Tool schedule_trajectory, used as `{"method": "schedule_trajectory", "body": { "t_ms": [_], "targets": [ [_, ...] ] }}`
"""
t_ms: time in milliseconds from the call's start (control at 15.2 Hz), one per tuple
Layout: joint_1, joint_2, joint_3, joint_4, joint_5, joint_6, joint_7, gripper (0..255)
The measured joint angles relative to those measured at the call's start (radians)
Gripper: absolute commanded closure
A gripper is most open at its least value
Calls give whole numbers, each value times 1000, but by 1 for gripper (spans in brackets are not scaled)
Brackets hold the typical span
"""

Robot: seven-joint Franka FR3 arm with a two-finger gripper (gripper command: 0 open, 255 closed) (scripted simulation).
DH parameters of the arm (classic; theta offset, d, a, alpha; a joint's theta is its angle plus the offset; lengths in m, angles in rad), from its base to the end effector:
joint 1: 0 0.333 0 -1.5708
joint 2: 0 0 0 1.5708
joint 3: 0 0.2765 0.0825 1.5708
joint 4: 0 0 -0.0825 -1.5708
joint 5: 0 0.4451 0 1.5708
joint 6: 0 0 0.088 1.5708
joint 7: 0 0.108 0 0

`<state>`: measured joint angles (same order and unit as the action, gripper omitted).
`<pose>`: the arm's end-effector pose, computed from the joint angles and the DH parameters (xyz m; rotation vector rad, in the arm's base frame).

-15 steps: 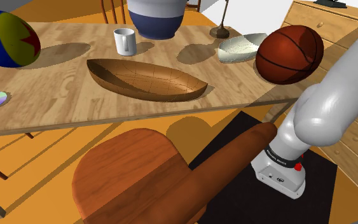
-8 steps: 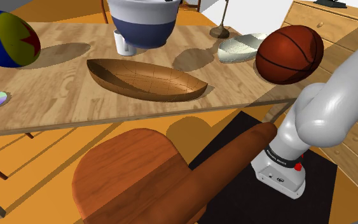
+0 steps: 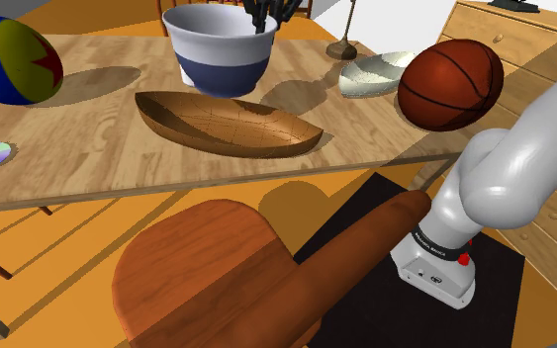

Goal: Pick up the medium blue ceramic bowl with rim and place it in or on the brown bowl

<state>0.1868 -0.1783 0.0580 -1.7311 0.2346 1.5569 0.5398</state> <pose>0.5407 0.1636 0.6052 -2.8992 0.4266 0.1209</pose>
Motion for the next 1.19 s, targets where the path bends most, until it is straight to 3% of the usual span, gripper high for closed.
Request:
{"method": "schedule_trajectory", "body": {
  "t_ms": [594,1056,1122,1188],
  "targets": [
    [1,-26,3,-149,3,121,-26,255],
    [1,-29,3,-172,4,141,-30,255],
    [1,-28,3,-172,4,141,-30,0],
    [1,-29,3,-171,4,141,-30,0]
  ]
}}
